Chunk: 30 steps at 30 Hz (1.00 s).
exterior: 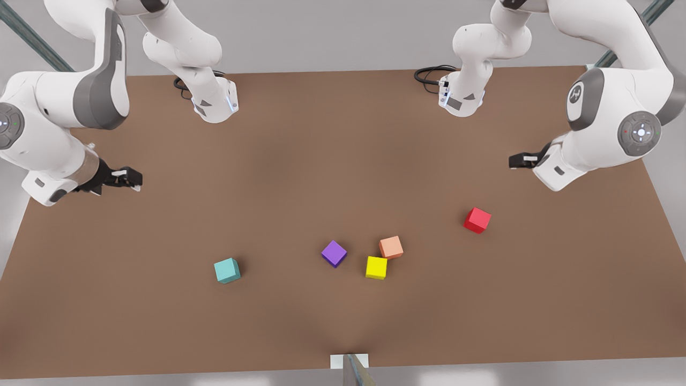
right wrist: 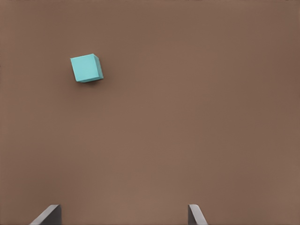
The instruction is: Pick up red wooden cube and pass to hand red wooden cube and place in blue wooden cube
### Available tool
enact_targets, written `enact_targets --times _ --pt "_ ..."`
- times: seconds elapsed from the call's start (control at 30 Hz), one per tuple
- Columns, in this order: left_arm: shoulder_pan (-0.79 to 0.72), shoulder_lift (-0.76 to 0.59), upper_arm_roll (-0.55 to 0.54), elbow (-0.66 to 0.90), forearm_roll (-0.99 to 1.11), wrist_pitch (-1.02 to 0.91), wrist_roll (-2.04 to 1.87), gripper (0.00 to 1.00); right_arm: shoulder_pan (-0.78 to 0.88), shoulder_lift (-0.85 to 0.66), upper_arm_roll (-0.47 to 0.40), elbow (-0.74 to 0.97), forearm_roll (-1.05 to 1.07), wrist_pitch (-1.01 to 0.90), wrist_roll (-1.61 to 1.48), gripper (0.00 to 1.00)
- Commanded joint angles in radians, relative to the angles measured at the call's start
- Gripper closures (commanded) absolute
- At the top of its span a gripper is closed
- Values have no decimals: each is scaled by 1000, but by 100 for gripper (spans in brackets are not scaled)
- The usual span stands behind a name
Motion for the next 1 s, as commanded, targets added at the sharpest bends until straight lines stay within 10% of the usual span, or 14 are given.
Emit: enact_targets --times 0.0,0.4,0.97 --pt "0 -1 0 0 -2 63 8 0 -2 0 0 1 4 30 -56 0" --pt "-20 -1 144 -771 -233 1011 -797 0 -4 13 0 -25 12 27 -65 0" --pt "-85 142 143 -725 -301 1132 -1003 0 -4 23 0 -48 27 24 -66 0"
